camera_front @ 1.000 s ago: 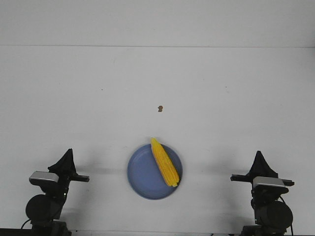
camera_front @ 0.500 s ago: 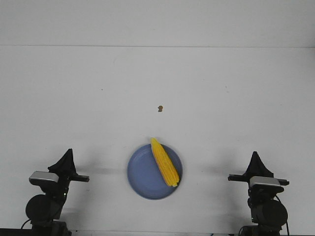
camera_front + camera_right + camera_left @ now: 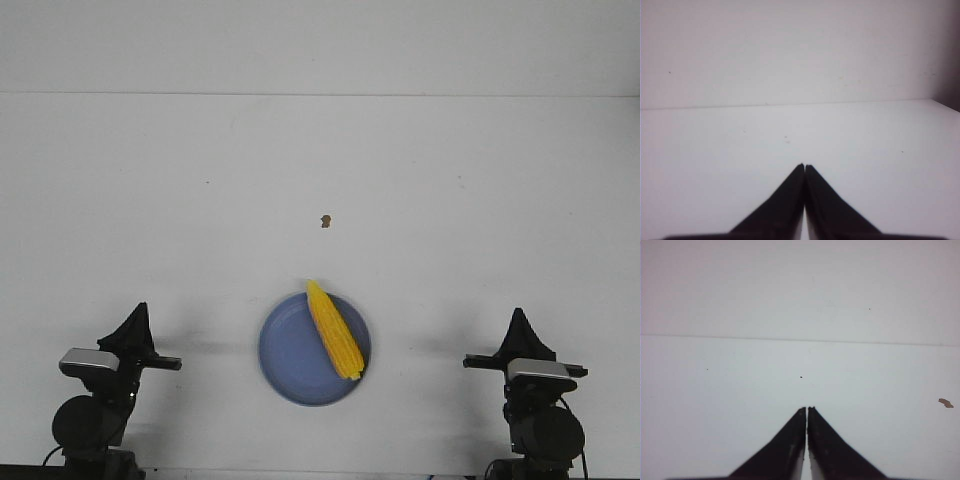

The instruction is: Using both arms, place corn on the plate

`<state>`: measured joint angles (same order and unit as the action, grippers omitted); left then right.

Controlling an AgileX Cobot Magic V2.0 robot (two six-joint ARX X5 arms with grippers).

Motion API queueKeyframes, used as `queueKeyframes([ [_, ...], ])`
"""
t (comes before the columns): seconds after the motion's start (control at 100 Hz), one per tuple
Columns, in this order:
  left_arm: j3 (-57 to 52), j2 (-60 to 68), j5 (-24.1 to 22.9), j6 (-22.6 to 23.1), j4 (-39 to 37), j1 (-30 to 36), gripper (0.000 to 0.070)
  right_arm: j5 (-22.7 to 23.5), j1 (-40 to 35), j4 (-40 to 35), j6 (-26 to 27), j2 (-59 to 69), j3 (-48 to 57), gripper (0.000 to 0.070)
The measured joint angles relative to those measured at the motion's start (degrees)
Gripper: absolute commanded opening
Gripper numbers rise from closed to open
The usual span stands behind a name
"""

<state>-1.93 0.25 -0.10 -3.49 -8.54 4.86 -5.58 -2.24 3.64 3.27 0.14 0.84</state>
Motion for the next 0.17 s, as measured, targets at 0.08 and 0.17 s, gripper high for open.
queueKeyframes([
  [0.08, 0.0, 0.0, 0.0, 0.0, 0.0, 0.0, 0.0013, 0.0, 0.0, 0.0, 0.0, 0.0, 0.0, 0.0004],
  [0.17, 0.0, 0.0, 0.0, 0.0, 0.0, 0.0, 0.0013, 0.0, 0.0, 0.0, 0.0, 0.0, 0.0, 0.0004],
])
